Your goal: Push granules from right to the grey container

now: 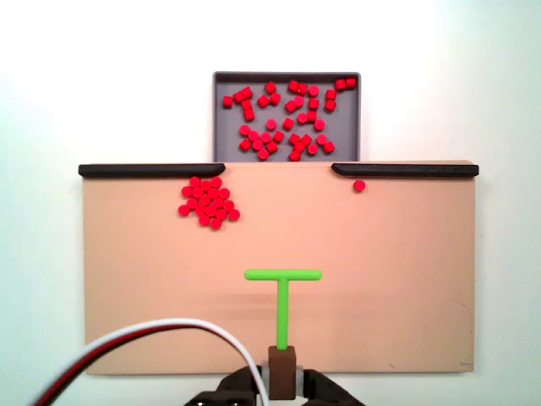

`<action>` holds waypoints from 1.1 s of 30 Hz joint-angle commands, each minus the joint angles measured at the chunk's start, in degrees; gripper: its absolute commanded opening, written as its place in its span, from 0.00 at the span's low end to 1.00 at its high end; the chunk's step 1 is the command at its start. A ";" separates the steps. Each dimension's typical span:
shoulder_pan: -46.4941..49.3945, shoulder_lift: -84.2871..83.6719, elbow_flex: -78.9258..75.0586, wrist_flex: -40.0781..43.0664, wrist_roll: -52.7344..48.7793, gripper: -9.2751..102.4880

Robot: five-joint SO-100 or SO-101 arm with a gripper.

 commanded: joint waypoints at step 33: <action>-0.18 -0.79 -1.41 -0.26 -0.62 0.08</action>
